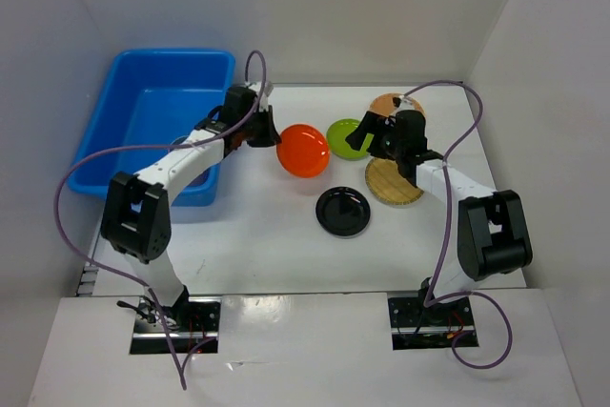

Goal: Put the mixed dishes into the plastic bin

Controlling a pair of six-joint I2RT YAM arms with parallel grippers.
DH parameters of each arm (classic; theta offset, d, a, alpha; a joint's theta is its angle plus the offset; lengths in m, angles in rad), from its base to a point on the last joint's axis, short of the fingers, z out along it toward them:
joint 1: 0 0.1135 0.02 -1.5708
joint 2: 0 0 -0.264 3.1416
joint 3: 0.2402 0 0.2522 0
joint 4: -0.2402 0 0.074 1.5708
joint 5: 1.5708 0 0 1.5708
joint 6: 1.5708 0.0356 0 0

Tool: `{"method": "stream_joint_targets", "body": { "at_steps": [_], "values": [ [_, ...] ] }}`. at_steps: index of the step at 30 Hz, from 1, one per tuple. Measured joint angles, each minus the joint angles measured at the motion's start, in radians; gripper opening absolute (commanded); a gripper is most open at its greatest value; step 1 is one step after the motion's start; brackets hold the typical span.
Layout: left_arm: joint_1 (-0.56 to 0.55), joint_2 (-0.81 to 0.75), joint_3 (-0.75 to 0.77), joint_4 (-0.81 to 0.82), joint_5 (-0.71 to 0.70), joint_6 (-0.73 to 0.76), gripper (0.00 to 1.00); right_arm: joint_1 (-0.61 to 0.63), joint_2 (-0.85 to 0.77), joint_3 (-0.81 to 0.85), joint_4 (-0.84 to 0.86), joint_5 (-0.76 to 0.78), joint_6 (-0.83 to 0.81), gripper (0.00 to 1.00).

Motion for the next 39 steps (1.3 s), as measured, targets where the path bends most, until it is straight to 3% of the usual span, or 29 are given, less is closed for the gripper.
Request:
{"method": "stream_joint_targets", "body": {
  "at_steps": [12,22,27,31,32,37,39],
  "values": [
    [0.034,-0.105,0.036,-0.015,0.191,0.024,0.0,-0.08,-0.046,-0.062,0.154,-0.405,0.045,0.98],
    [0.042,-0.105,0.018,0.006,0.33,0.021,0.0,-0.084,-0.066,-0.066,0.205,-0.58,0.055,0.9],
    [0.042,-0.105,0.018,0.037,0.404,0.017,0.0,-0.065,-0.065,-0.066,0.207,-0.596,0.06,0.74],
    [0.041,-0.105,0.018,0.049,0.438,0.002,0.0,-0.038,-0.055,-0.066,0.213,-0.609,0.062,0.47],
    [0.04,-0.105,0.018,0.051,0.443,-0.001,0.0,-0.036,-0.05,-0.066,0.214,-0.611,0.062,0.45],
    [0.04,-0.103,0.018,0.055,0.446,-0.003,0.0,-0.031,-0.031,-0.066,0.215,-0.625,0.068,0.46],
    [0.04,-0.101,0.018,0.055,0.446,-0.003,0.0,-0.031,-0.031,-0.066,0.217,-0.629,0.068,0.54]
  ]
}}
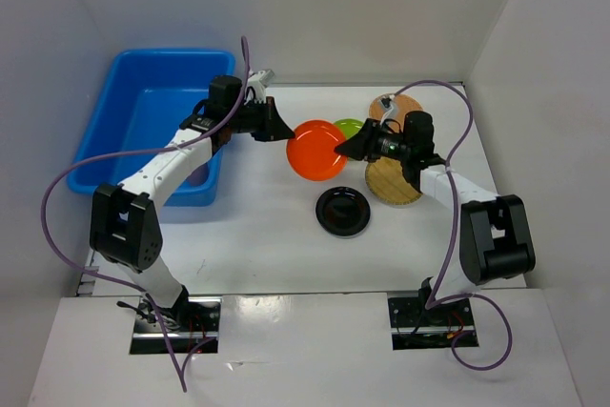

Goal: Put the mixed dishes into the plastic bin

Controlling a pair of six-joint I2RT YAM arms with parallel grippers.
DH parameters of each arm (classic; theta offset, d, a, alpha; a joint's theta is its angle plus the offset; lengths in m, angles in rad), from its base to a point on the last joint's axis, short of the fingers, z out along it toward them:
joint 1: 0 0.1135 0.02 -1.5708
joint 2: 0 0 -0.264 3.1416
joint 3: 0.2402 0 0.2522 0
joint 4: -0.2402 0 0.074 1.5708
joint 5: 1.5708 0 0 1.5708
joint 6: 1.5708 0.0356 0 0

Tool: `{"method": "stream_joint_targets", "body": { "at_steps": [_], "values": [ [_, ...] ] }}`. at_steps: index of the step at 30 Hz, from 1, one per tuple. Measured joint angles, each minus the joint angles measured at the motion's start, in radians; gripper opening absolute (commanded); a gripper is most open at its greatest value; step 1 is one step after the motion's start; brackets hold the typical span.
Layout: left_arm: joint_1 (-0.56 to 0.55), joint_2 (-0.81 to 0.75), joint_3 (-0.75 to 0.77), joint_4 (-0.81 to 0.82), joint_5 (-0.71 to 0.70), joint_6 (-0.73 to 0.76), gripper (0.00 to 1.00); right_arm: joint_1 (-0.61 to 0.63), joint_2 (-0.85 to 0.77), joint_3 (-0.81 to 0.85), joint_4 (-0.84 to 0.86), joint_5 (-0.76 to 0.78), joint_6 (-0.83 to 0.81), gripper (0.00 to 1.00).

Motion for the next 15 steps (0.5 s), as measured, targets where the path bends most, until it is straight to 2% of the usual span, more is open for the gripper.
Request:
{"method": "stream_joint_targets", "body": {
  "at_steps": [1,2,5,7,9,12,15],
  "values": [
    [0.0,0.002,0.0,0.0,0.0,0.0,0.0,0.0,0.0,0.001,-0.002,-0.001,0.002,0.61],
    [0.0,0.003,0.0,0.0,0.0,0.0,0.0,0.0,0.0,0.001,-0.005,0.0,0.003,0.74],
    [0.0,0.005,0.0,-0.001,-0.004,0.0,0.0,0.0,-0.002,0.002,-0.014,0.004,0.002,0.95],
    [0.002,0.005,0.003,-0.009,-0.025,0.001,0.0,0.0,-0.013,0.002,-0.032,0.016,-0.003,1.0],
    [0.005,0.006,0.018,-0.038,-0.058,0.006,0.0,0.0,-0.046,0.003,-0.062,0.035,-0.008,1.0],
    [0.038,0.006,0.063,-0.083,-0.117,0.016,0.0,0.0,-0.158,0.004,-0.113,0.072,-0.013,1.0],
    [0.118,0.006,0.101,-0.092,-0.174,0.022,0.0,0.0,-0.313,0.013,-0.145,0.15,-0.021,1.0]
  ]
}}
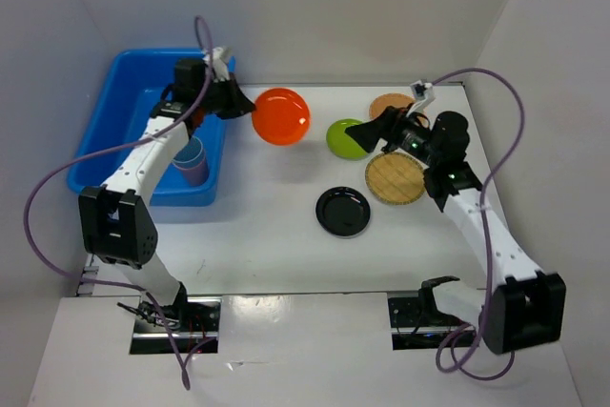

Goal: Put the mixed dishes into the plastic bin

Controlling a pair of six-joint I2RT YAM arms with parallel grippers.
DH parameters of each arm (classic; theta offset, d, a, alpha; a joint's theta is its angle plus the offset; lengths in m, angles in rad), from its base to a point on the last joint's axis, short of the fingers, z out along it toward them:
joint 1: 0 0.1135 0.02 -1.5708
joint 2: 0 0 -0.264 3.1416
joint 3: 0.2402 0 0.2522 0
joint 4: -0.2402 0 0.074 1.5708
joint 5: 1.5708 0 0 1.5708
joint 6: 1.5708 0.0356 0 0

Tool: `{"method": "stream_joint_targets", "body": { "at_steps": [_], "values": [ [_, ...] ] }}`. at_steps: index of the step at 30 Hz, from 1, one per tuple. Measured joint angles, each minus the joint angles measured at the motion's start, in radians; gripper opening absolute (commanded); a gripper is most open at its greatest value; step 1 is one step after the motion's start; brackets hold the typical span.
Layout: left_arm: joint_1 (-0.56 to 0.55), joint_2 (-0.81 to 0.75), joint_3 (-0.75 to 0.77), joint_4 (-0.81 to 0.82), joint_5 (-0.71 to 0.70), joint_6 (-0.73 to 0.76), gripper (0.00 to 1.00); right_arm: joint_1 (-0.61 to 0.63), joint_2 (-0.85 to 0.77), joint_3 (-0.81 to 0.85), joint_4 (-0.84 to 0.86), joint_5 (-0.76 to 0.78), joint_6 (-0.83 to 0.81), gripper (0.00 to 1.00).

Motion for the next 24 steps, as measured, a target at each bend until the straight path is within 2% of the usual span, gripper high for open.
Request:
{"method": "stream_joint_targets", "body": {
  "at_steps": [5,8,11,15,24],
  "values": [
    [0.237,-0.001,0.045,0.005,-0.096,-0.033,0.0,0.0,-0.184,0.035,-0.033,0.228,-0.006,1.0],
    [0.39,0.016,0.078,0.027,-0.124,-0.079,0.0,0.0,-0.185,0.035,-0.056,0.34,-0.011,1.0],
    [0.5,0.069,0.123,0.072,-0.151,-0.126,0.0,0.0,-0.11,0.035,-0.069,0.413,-0.01,1.0],
    [0.55,0.142,0.131,0.125,-0.232,-0.178,0.0,-0.008,0.035,0.035,-0.118,0.482,-0.005,1.0],
    [0.556,0.378,0.163,0.204,-0.427,-0.259,0.0,-0.009,0.22,0.062,-0.126,0.549,0.005,1.0]
  ]
}}
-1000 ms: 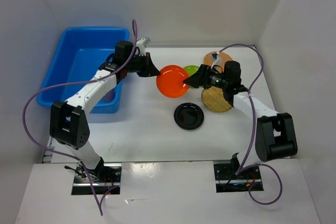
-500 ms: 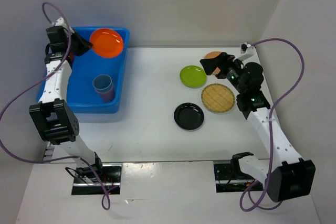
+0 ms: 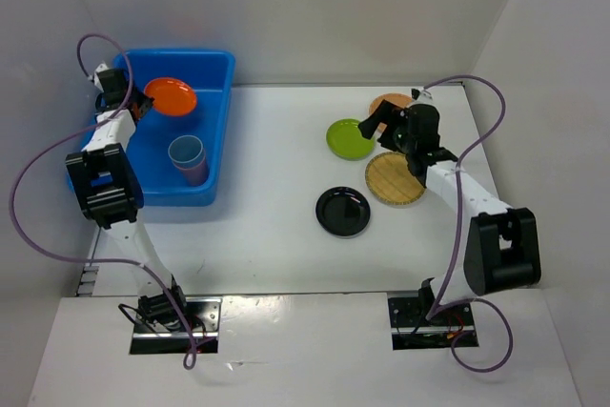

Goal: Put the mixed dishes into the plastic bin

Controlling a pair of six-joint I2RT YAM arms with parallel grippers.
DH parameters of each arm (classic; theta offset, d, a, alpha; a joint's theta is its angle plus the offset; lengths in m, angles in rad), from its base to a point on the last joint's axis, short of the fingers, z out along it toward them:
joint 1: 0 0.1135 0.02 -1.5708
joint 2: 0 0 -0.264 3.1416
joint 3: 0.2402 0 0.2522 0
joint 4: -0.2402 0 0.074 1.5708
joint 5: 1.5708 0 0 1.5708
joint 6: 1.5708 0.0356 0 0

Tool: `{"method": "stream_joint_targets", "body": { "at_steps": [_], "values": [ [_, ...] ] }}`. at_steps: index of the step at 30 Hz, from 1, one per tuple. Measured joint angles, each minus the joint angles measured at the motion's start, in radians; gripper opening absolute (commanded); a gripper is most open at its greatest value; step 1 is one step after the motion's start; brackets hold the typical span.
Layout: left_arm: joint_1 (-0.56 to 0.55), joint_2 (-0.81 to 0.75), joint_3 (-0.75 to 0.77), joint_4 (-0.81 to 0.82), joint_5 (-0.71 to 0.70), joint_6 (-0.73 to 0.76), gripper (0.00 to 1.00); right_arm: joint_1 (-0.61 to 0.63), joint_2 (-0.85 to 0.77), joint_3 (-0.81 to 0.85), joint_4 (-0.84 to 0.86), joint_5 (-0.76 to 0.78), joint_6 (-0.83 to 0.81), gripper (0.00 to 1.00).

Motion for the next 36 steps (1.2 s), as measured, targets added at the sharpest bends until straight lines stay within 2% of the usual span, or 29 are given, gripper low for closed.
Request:
{"method": "stream_joint_targets", "body": {
  "at_steps": [6,9,10,12,13,14,15,18,19,21,24,30,36],
  "values": [
    [0.001,0.133,0.051,0.008,-0.087,-0.032,0.02,-0.002,0.17,0.091,0.023,0.025,0.019,1.0],
    [0.005,0.188,0.105,0.008,-0.103,-0.049,0.08,-0.005,0.229,0.117,0.028,0.035,0.024,1.0],
    [0.006,0.203,0.122,0.009,-0.108,-0.053,0.16,-0.006,0.245,0.125,0.028,0.037,0.024,1.0],
    [0.008,0.219,0.141,0.011,-0.109,-0.056,0.25,-0.006,0.279,0.149,0.029,0.04,0.022,1.0],
    [0.008,0.223,0.146,0.012,-0.11,-0.058,0.34,-0.007,0.296,0.166,0.027,0.041,0.018,1.0],
    [0.008,0.225,0.148,0.014,-0.111,-0.057,0.58,-0.007,0.317,0.187,0.026,0.041,0.013,1.0],
    [0.008,0.226,0.148,0.014,-0.107,-0.055,0.67,-0.007,0.341,0.213,0.027,0.041,0.004,1.0],
    [0.015,0.23,0.164,0.006,-0.091,-0.051,0.85,-0.007,0.405,0.281,0.026,0.036,-0.022,0.99],
    [0.016,0.23,0.168,0.003,-0.086,-0.05,0.88,-0.008,0.425,0.301,0.024,0.033,-0.031,0.99],
    [0.018,0.229,0.171,0.005,-0.079,-0.047,0.93,-0.01,0.465,0.339,0.014,0.034,-0.046,0.93],
    [0.018,0.209,0.133,0.015,-0.081,-0.037,0.99,-0.018,0.512,0.37,-0.014,0.041,-0.055,0.93],
    [0.016,0.056,-0.001,0.015,-0.109,0.01,0.99,-0.06,0.547,0.365,-0.067,0.035,-0.049,0.93],
    [-0.002,-0.172,-0.03,0.053,-0.122,0.063,0.99,-0.074,0.55,0.364,-0.066,0.023,-0.044,0.88]
  ]
}}
